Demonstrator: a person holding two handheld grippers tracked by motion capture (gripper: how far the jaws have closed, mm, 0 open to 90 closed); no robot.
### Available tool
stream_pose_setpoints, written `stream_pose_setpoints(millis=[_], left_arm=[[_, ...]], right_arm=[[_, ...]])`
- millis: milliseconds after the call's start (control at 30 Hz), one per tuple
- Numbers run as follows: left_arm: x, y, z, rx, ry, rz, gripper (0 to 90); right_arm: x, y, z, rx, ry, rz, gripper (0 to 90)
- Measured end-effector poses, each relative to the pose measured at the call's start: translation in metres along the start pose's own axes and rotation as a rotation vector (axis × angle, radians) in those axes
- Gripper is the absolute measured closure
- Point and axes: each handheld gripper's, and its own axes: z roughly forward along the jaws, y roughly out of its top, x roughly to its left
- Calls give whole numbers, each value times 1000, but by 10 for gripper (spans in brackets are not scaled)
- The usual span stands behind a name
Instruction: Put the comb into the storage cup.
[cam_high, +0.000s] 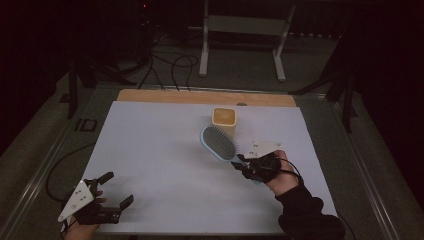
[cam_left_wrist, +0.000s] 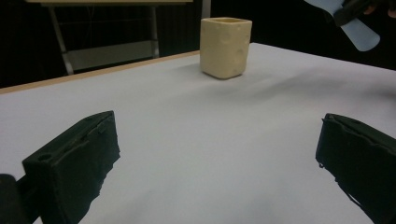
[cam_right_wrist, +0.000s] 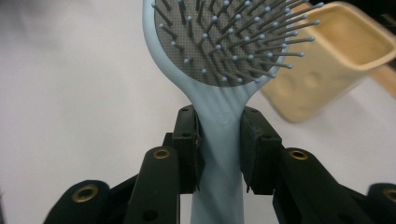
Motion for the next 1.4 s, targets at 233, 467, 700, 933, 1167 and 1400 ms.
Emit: stream_pose_setpoints(millis=[233, 467, 700, 933, 1167, 1400], left_arm=[[0, 0, 0, -1, 0, 1, 0], [0, 0, 0, -2, 0, 0, 0], [1, 0, 0, -1, 0, 0, 0], [1, 0, -1, -3, -1, -1, 0], [1, 0, -1, -5, -2, -1, 0], [1, 0, -1, -4, -7, -2, 0]], right_arm=[[-9, 13, 0, -40, -79, 40, 703], [-20, 24, 3, -106, -137, 91, 703], [-28, 37, 8, -160, -207, 122, 703], [-36, 55, 11, -209, -278, 143, 703], [-45, 69, 19, -246, -315, 162, 703], [-54, 82, 25, -305, -363, 195, 703]])
